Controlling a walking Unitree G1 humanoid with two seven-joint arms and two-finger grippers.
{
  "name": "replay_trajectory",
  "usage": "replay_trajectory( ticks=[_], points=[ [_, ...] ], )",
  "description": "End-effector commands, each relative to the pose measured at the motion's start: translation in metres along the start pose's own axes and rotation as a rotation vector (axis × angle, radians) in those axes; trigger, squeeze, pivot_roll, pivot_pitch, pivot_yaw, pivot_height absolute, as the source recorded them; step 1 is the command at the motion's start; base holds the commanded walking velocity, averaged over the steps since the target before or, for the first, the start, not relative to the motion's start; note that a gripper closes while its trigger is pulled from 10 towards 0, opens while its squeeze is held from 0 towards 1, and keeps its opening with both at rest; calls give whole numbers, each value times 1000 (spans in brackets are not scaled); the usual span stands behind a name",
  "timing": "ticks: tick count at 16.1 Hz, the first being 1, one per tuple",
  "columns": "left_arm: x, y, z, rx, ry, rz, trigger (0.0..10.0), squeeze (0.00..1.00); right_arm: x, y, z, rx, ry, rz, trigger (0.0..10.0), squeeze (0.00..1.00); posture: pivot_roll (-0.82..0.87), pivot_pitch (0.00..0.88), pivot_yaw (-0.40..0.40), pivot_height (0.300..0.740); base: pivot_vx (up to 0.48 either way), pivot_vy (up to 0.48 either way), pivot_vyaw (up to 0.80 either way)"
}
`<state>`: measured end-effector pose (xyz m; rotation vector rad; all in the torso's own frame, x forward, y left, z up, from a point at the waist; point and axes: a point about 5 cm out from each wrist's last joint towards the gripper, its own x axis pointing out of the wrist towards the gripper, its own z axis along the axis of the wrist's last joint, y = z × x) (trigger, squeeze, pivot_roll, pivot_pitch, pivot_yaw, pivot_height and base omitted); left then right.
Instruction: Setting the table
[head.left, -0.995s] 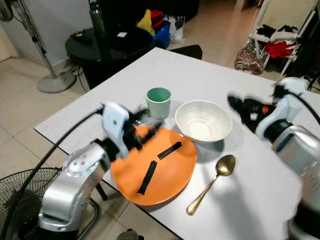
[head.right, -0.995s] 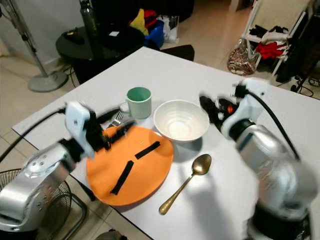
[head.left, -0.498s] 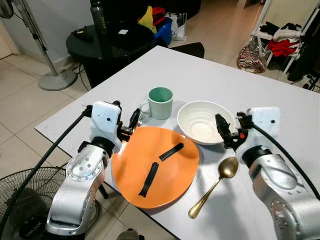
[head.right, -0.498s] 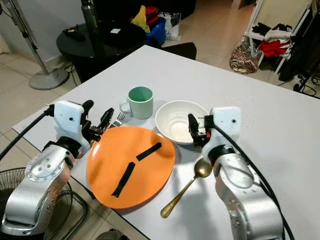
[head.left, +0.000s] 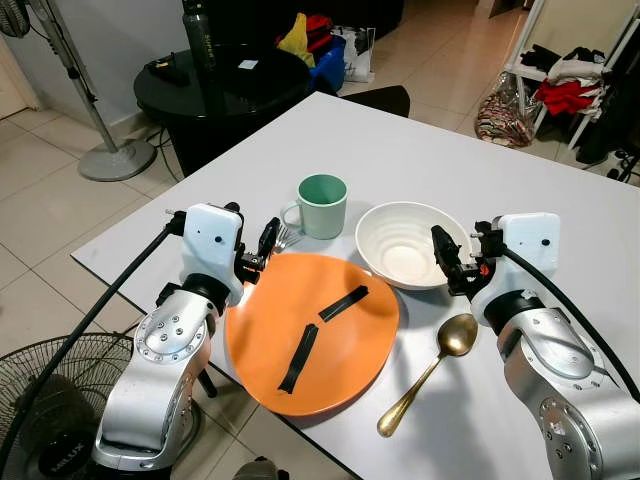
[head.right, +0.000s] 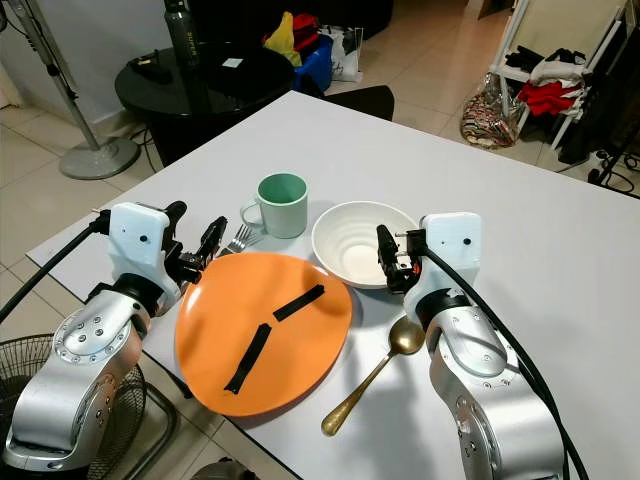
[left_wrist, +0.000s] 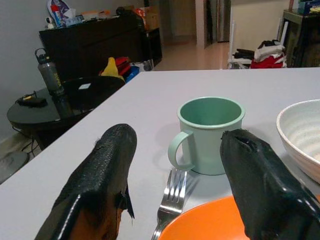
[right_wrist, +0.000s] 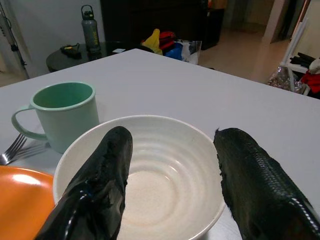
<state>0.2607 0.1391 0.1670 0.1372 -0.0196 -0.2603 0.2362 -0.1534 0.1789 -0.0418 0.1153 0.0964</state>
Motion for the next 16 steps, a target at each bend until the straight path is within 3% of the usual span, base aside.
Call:
replay_trajectory(
  ticks=[1,12,16],
  points=[
    [0,-4,-1,13,-12,-3,10000,0,-2,6,1,-4,-71,9,10000,0,100,0,43,727,0,0,0],
    [0,-5,0,6,-14,-6,10000,0,0,7,3,-6,-82,19,10000,0,105,0,37,727,0,0,0],
    [-2,7,3,-52,-27,80,10000,0,18,8,14,-28,-112,78,10000,0,155,0,-23,727,0,0,0]
  ],
)
